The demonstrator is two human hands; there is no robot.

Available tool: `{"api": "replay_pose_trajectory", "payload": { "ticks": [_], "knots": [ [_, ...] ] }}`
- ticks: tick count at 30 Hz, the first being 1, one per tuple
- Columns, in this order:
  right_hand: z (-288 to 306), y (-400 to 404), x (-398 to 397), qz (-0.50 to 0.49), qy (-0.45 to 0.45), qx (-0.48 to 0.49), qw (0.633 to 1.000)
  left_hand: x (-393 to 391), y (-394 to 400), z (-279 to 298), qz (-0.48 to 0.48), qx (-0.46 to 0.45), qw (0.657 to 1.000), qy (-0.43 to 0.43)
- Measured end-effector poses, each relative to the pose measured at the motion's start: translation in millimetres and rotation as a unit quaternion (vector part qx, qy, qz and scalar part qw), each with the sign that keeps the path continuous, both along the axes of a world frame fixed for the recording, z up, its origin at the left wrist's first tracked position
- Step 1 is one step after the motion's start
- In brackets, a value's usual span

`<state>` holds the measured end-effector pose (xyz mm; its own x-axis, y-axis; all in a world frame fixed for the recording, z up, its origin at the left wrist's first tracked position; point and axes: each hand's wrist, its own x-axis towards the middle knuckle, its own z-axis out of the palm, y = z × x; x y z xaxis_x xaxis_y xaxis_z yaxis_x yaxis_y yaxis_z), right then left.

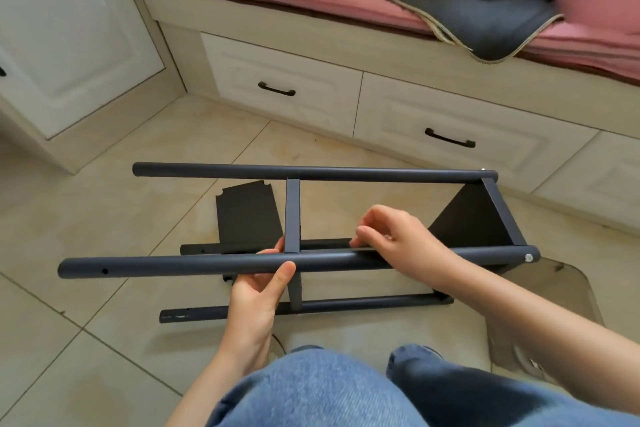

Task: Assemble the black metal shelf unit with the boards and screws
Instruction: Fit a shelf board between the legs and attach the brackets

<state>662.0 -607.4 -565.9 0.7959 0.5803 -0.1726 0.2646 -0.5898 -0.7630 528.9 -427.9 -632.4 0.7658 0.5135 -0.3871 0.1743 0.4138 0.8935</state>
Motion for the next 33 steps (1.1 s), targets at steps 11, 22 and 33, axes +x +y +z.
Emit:
{"api": "replay_pose_trajectory", "payload": {
  "ticks": [11,22,33],
  "knots": [
    [-27,42,-13,0.059,0.018,0.033,0.998,-32,10,18,-0.026,0.253,0.942,0.218],
    [-28,37,-15,0.045,0.023,0.057,0.997,-36,25,38,-0.078,0.778,0.602,0.159],
    [-31,31,-13,0.066,-0.001,0.044,0.997,32,88,52,-0.413,0.819,0.398,-0.013]
  ]
}}
